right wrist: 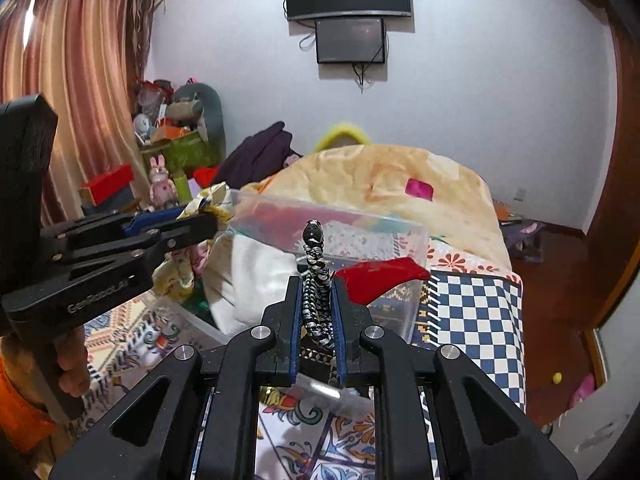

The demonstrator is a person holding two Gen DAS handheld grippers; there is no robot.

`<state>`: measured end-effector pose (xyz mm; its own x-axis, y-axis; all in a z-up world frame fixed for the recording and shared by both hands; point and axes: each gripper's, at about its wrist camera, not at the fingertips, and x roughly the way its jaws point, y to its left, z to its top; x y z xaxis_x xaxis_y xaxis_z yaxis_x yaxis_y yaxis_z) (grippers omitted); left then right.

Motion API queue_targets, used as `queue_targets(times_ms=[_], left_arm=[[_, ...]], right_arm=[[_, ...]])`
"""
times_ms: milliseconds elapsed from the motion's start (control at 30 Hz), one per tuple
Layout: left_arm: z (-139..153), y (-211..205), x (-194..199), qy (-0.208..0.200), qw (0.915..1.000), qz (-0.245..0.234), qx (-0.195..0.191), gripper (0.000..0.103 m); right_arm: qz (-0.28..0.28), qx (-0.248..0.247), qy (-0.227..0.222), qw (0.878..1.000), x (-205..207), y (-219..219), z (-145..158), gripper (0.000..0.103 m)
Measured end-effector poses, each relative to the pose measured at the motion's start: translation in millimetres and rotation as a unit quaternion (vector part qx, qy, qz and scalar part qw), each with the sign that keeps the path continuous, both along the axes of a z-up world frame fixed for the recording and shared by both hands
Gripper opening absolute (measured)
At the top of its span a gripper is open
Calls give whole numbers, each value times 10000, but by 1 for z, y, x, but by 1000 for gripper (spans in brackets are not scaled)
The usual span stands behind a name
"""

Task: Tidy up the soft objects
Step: 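Drop the scrunchie into the box with the left gripper while the right drops the bracelet in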

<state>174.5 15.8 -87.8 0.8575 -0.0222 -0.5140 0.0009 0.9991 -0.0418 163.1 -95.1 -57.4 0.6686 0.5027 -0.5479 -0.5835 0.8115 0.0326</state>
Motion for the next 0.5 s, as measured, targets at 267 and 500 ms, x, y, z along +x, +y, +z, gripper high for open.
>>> queue_targets(times_ms=[267,500], left_arm=[[-21,1,20,345,9994,50,-3,38],[-18,-6,8,180,9996,102,174,73]], right_arm=[[-61,-138,254,9996,13,1,-19,13],[-121,-197,126,9997,6,-3,-12,35]])
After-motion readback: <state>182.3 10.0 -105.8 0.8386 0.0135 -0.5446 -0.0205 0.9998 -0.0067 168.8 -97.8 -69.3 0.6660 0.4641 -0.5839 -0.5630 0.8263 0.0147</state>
